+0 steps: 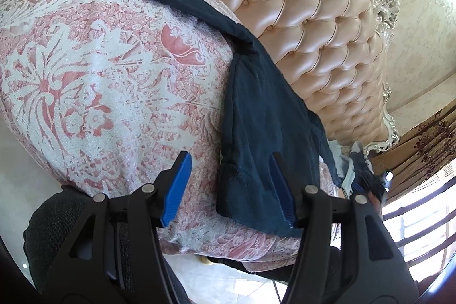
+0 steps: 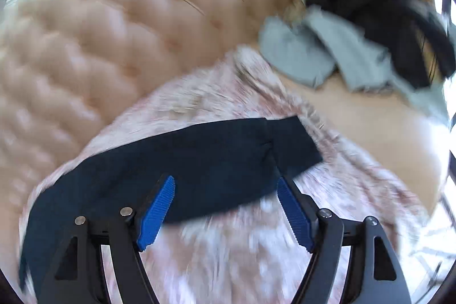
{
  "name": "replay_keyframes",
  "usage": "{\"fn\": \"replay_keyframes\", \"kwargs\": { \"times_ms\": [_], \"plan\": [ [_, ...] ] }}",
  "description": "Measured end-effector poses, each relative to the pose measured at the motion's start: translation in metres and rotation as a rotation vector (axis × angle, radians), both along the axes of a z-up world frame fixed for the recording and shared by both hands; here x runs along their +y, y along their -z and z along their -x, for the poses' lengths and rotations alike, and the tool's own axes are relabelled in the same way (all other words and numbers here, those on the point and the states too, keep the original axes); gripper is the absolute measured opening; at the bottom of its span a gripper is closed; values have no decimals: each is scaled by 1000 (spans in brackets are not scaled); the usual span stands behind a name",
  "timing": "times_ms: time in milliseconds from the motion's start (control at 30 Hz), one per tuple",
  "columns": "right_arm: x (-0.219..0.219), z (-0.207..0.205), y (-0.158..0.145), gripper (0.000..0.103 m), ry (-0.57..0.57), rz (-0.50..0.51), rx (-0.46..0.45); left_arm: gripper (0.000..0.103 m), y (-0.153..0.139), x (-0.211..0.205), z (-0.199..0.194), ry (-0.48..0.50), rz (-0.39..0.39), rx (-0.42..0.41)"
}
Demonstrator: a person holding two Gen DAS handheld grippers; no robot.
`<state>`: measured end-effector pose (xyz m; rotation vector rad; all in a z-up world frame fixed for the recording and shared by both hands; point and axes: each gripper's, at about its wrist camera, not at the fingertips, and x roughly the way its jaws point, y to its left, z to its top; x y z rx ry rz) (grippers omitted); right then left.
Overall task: Fold clothes
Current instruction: 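Spread the sweatshirt flat on the sheet with the right tool, sleeves outstretched, then grasp the navy sweatshirt sleeve cuff with the left tool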
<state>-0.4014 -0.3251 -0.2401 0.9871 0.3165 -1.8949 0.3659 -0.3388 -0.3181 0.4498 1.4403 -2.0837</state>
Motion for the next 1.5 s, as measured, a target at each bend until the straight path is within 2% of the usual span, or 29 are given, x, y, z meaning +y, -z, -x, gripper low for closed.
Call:
{"fn": "replay_keyframes", "kwargs": {
  "times_ms": [33, 133, 267, 333, 400, 500, 600, 700, 767, 867, 933, 1033, 1267, 1367, 1500],
  "plan": [
    [18, -15, -11, 82, -28, 23, 35, 63, 0, 1, 0, 0, 2, 6],
    [75, -74, -23, 83, -155, 33, 97, 68, -1, 0, -4, -2, -3, 41],
    [130, -138, -19, 83, -302, -2, 23, 72, -2, -15, -31, -108, -77, 128],
    [145, -166, -20, 83, -393, -29, 20, 72, -4, -38, -55, -187, -114, 177],
    [153, -193, -27, 83, -475, -44, 77, 72, -5, -72, -85, -297, -151, 209],
    [157, -219, -47, 83, -544, -7, 182, 72, -7, -117, -121, -422, -143, 223],
    [159, -234, -70, 83, -537, 57, 288, 70, 2, -157, -141, -471, -164, 246],
    [159, -238, -81, 83, -522, 83, 304, 67, 15, -180, -146, -499, -202, 262],
    [156, -235, -81, 83, -517, 82, 275, 61, 19, -189, -141, -483, -209, 261],
    [152, -226, -80, 83, -506, 84, 211, 56, 23, -198, -127, -458, -231, 217],
    [153, -220, -83, 83, -493, 93, 159, 56, 28, -203, -121, -464, -256, 215],
    [152, -214, -86, 83, -465, 87, 154, 56, 34, -209, -117, -501, -279, 191],
    [156, -195, -93, 83, -408, 90, 139, 53, 41, -226, -104, -515, -298, 149],
    [158, -188, -95, 83, -390, 96, 119, 48, 42, -234, -101, -519, -294, 121],
    [158, -181, -95, 83, -377, 102, 83, 44, 46, -240, -103, -522, -289, 122]
  ]
}}
